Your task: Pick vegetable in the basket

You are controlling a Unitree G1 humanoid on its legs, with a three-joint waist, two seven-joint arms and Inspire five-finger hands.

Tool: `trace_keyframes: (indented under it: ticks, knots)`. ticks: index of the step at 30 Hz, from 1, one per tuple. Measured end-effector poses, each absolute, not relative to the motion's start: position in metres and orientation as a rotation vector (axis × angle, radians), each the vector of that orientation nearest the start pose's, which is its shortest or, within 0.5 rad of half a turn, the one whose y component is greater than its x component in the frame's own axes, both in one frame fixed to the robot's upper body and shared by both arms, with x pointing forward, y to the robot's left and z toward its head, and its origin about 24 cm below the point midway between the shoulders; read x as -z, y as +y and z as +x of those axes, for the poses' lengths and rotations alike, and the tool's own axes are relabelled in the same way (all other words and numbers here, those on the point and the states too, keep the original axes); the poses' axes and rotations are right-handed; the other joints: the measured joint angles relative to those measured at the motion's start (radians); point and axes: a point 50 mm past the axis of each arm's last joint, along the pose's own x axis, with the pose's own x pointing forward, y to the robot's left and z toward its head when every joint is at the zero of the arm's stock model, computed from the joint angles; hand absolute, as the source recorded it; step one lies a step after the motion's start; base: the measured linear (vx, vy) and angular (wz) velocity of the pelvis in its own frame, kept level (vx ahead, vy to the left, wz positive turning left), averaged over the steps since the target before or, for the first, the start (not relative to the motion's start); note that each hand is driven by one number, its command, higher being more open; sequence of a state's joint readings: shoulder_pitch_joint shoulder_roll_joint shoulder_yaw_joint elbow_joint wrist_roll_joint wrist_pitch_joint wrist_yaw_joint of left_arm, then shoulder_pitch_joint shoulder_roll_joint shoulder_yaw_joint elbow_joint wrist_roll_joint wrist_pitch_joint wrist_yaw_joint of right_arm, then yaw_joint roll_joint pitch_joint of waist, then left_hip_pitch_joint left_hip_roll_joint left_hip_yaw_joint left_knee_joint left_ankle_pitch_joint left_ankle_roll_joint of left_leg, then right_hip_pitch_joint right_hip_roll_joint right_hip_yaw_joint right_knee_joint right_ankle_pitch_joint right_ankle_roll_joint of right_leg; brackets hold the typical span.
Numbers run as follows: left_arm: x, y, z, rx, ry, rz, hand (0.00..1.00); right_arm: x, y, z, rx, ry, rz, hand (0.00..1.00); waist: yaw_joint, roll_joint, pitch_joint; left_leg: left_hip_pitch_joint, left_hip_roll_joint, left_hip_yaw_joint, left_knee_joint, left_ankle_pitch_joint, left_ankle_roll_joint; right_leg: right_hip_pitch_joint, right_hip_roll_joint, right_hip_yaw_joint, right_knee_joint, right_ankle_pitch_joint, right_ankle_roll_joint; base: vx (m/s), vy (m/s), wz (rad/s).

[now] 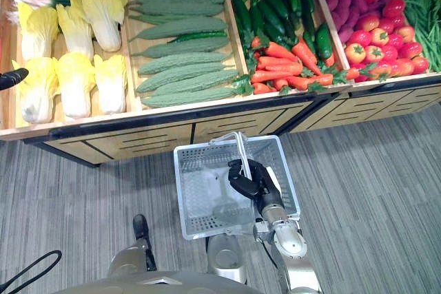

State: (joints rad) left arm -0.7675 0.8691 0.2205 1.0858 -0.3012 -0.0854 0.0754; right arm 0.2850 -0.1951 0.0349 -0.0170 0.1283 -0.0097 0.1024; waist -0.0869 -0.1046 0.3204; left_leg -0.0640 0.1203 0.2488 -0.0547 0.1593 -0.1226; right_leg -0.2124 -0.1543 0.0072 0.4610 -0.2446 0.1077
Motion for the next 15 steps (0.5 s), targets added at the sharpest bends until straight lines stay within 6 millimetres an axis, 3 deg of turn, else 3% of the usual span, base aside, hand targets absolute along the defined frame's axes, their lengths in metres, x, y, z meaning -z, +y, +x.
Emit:
trace_keyframes:
  ticks: [5,15]
  knots:
    - [-0.191,0.417,0.314,-0.725,-0.071,0.17,1.0,-0.005,-0.185,0.198,-0.082,0.178,-0.022,0.0,-0.001,0.0,0.096,-0.044,0.002,0.008,0.033,-0.003,0.001,-0.056,0.001,0.019,0.033,0.001,-0.003,-0.08,-0.03,-0.07]
    - [-0.193,0.42,0.312,-0.76,-0.078,0.152,1.0,-0.012,-0.175,0.204,-0.112,0.122,0.001,0.0,-0.002,-0.01,0.149,-0.105,0.027,0.051,0.054,-0.004,0.0,-0.137,0.032,0.06,0.04,0.032,-0.009,-0.03,-0.028,-0.13]
